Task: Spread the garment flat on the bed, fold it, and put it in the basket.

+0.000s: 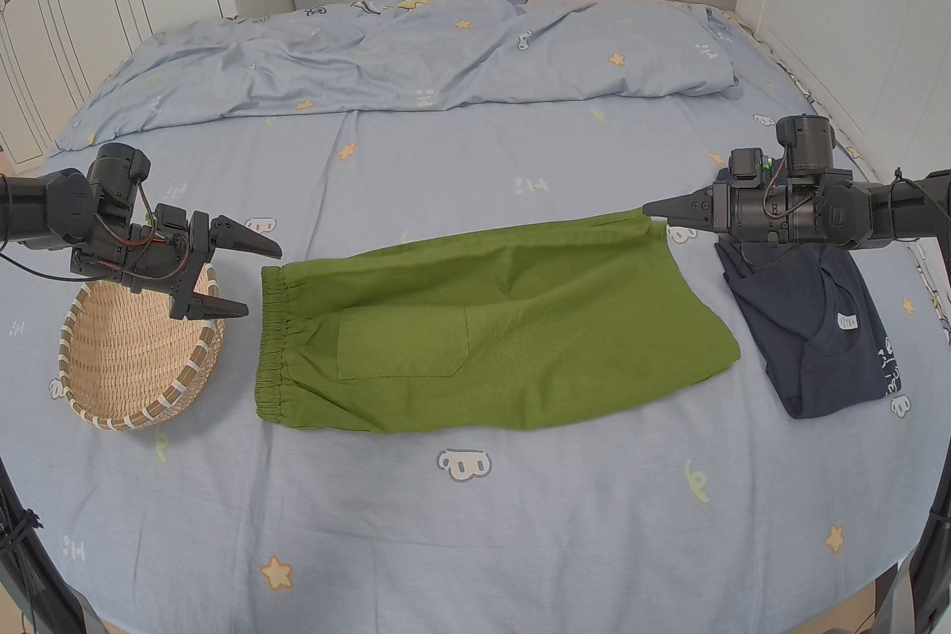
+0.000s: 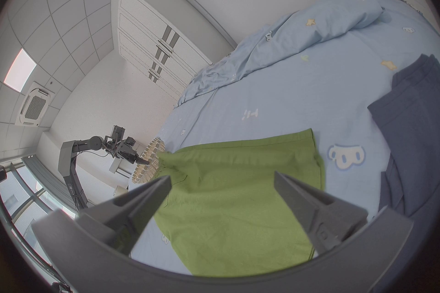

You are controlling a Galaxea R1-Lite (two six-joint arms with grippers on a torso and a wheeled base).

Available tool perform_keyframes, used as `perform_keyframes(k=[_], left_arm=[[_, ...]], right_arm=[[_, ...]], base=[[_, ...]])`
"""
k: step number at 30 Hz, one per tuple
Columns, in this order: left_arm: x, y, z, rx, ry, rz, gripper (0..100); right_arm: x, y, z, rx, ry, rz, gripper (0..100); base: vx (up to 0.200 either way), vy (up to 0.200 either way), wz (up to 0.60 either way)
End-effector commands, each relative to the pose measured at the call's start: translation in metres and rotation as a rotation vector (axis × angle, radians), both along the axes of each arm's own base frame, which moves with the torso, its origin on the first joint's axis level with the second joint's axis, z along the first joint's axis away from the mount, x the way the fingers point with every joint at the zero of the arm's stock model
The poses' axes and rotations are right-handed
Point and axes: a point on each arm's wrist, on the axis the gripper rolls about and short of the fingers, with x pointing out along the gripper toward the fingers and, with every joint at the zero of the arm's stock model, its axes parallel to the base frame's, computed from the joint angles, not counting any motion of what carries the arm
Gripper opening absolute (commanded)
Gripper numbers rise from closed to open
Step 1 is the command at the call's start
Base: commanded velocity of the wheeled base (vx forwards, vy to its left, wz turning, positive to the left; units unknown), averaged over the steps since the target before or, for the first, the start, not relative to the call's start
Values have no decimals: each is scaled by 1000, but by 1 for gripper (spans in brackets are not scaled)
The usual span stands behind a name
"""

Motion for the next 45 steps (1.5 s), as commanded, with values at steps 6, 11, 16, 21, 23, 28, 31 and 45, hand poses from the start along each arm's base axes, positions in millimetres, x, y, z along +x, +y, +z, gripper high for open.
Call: perform_keyframes(k=[6,11,16,21,23,28,31,45], left_arm=[[-4,-34,-4,-10,29,-86,100],[0,-38,-8,-6,22,-98,100],[-8,-33,-18,8,39,-101,100],[-31,-13,-46,89,-13,-164,100],[-37,-12,-57,95,-11,-172,100],[-41,-16,-74,113,-65,-186,100],[-41,-17,-81,135,-101,-185,100],[-36,-16,-86,240,-125,-137,100]], right_arm=[[-2,-3,-4,0,19,-7,100],[-9,-6,-1,-1,19,-12,100],[-28,-10,17,2,0,-20,100],[-69,-12,37,0,-11,-18,100],[-83,-13,40,3,-5,-20,100],[-106,-11,35,0,34,-11,100],[-117,-11,34,-2,42,-8,100],[-128,-11,33,-7,44,-3,100]], base=[[0,0,0],[0,0,0],[0,0,0],[0,0,0],[0,0,0],[0,0,0],[0,0,0],[0,0,0]])
